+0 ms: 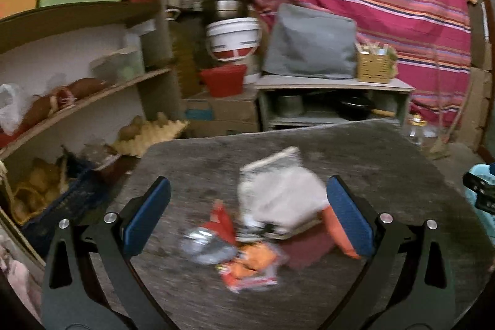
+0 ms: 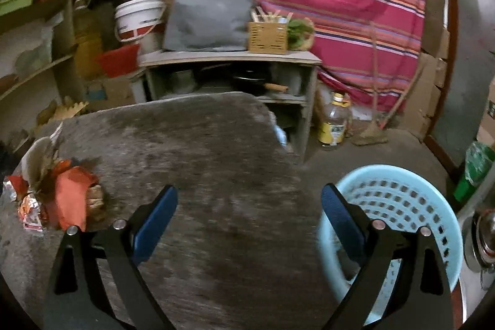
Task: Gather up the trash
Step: 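Grasp the red snack wrapper with the left tool, then grasp the orange cloth with the right tool while the left tool holds the red wrapper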
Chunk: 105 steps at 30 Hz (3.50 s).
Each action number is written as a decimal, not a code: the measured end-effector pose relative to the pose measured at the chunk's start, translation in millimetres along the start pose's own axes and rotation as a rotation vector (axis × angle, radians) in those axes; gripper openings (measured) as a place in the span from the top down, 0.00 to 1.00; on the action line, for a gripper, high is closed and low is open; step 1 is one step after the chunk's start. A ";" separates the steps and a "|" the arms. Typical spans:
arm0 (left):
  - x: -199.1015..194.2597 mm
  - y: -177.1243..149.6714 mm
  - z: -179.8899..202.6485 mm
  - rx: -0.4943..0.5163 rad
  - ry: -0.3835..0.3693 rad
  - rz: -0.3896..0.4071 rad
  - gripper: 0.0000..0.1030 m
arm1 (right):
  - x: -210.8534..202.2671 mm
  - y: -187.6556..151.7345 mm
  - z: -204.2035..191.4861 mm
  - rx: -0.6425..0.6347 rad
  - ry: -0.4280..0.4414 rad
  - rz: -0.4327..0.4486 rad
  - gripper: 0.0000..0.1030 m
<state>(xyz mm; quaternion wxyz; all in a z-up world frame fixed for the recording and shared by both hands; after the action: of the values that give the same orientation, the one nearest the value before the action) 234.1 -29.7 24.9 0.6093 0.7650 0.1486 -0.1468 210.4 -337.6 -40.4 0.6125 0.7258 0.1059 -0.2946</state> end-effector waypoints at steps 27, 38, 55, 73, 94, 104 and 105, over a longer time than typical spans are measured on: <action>120.7 -72.5 -70.7 -0.028 0.005 -0.310 0.28 | 55.1 -5.1 -64.5 -0.061 0.052 -0.081 0.10; 108.3 -93.2 -55.4 0.020 -0.137 -0.324 0.39 | 48.2 -5.9 -83.2 -0.109 0.067 -0.070 0.10; 70.4 -78.6 -79.2 -0.062 -0.094 -0.242 0.92 | 24.7 -9.8 -104.7 -0.131 0.159 -0.058 0.10; 42.9 -87.8 -130.7 -0.126 0.037 -0.220 0.92 | 21.6 -58.0 -193.0 -0.320 0.256 -0.144 0.11; 42.0 -85.0 -130.3 -0.127 0.027 -0.213 0.92 | 23.4 -41.0 -173.2 -0.224 0.348 -0.160 0.90; 41.3 -82.9 -127.2 -0.126 0.037 -0.202 0.92 | 16.4 -19.3 -144.0 -0.170 0.313 -0.089 0.90; 41.5 -82.6 -126.0 -0.124 0.037 -0.203 0.92 | 15.9 -18.7 -141.9 -0.170 0.310 -0.087 0.90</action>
<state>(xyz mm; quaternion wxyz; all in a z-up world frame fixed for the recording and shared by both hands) 243.9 112.9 -38.3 0.6348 0.7093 0.2451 -0.1841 255.9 -201.6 -54.0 0.6347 0.7028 0.2549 -0.1955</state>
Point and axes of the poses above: each gripper's, at about its wrist camera, not at the fingertips, and x roughly the way its jaws point, z to its right, y to its top, the point moved 5 cm from there along x, roughly the way its jaws point, and after that the axes turned 5 degrees about x, right-handed, at the moved point
